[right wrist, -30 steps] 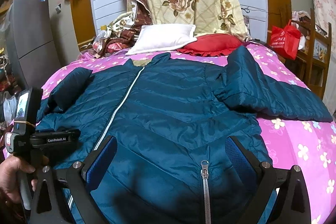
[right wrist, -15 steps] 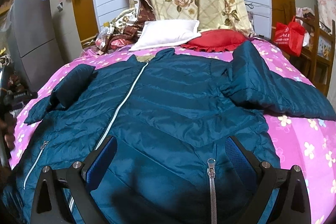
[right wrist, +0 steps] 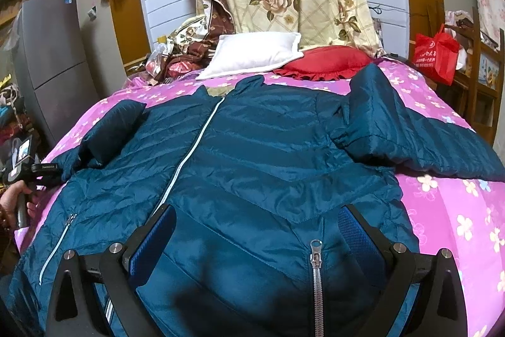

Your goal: Fold large clothes

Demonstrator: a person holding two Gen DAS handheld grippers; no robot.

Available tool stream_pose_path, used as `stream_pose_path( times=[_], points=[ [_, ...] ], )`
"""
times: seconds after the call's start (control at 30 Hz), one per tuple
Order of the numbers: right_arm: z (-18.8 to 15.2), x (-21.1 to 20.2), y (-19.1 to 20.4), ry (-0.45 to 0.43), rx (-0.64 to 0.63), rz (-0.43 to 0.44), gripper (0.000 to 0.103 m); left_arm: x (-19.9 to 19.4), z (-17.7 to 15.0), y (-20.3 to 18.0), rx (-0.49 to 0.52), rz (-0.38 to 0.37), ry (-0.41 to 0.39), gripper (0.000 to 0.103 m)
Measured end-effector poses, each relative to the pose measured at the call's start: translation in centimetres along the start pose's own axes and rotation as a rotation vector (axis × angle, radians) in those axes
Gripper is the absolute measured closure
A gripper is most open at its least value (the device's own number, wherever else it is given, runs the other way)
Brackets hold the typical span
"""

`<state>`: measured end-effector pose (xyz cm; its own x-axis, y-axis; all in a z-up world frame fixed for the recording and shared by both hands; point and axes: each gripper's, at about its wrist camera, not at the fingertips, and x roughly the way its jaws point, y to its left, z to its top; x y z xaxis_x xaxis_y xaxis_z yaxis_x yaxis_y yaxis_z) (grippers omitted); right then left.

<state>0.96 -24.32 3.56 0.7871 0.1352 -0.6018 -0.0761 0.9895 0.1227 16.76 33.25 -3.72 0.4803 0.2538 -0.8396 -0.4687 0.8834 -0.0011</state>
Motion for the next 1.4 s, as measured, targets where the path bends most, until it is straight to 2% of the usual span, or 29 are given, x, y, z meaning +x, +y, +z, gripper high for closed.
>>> stream_pose_path(
  times=[0.07,0.13,0.17,0.2,0.27,0.3,0.4,0.5,0.6,0.7,0.8,0.93,1.13,1.27,1.33,1.4],
  points=[
    [0.0,0.0,0.1,0.0,-0.007,-0.003,0.001,0.1,0.1,-0.6,0.009,-0.001,-0.002,0.001],
    [0.1,0.1,0.0,0.002,-0.008,-0.004,0.001,-0.5,0.2,-1.2,0.047,-0.038,-0.025,0.027],
    [0.1,0.2,0.0,0.004,-0.007,-0.004,0.001,-0.7,0.5,-1.8,0.065,-0.054,-0.03,0.062],
    [0.1,0.3,-0.1,0.007,-0.005,-0.005,0.001,-0.8,0.7,-2.5,0.089,-0.076,-0.03,0.088],
    [0.0,0.3,-0.1,0.009,-0.003,-0.008,0.001,-2.0,0.5,-3.6,0.125,-0.064,-0.048,0.093],
    [0.0,0.2,-0.2,0.008,-0.004,-0.012,0.001,-3.0,0.6,-3.7,0.123,-0.047,-0.078,0.093],
    [-0.1,-0.1,-0.6,0.003,-0.006,-0.027,0.001,-6.8,1.6,-3.5,0.073,-0.062,-0.179,0.094],
    [-0.6,-0.4,-1.4,0.02,-0.017,-0.076,0.001,-11.2,3.1,-4.8,0.079,-0.133,-0.247,0.094],
    [-1.1,-0.3,-3.0,0.06,0.0,-0.098,0.001,-15.8,4.1,-7.7,0.123,-0.271,-0.294,0.094],
    [-1.9,0.2,-4.3,0.127,0.021,-0.105,0.001,-19.9,3.8,-12.5,0.195,-0.427,-0.307,0.094],
    [-2.7,0.7,-5.1,0.192,0.028,-0.105,0.001,-22.0,2.6,-17.9,0.269,-0.535,-0.3,0.094],
    [-3.4,1.1,-5.2,0.232,0.003,-0.121,0.001,-22.8,0.3,-24.5,0.335,-0.622,-0.271,0.094],
    [-3.7,1.4,-5.0,0.247,-0.009,-0.117,0.001,-21.3,-2.2,-32.3,0.337,-0.735,-0.166,0.094],
    [-3.8,1.5,-5.1,0.258,-0.008,-0.112,0.001,-20.6,-4.6,-36.8,0.352,-0.782,-0.119,0.094],
    [-3.8,1.7,-5.1,0.263,-0.008,-0.109,0.001,-19.3,-6.0,-39.4,0.352,-0.806,-0.067,0.093],
    [-3.9,1.7,-5.2,0.268,-0.008,-0.103,0.001,-18.3,-7.2,-41.0,0.368,-0.803,-0.034,0.092]
  ],
)
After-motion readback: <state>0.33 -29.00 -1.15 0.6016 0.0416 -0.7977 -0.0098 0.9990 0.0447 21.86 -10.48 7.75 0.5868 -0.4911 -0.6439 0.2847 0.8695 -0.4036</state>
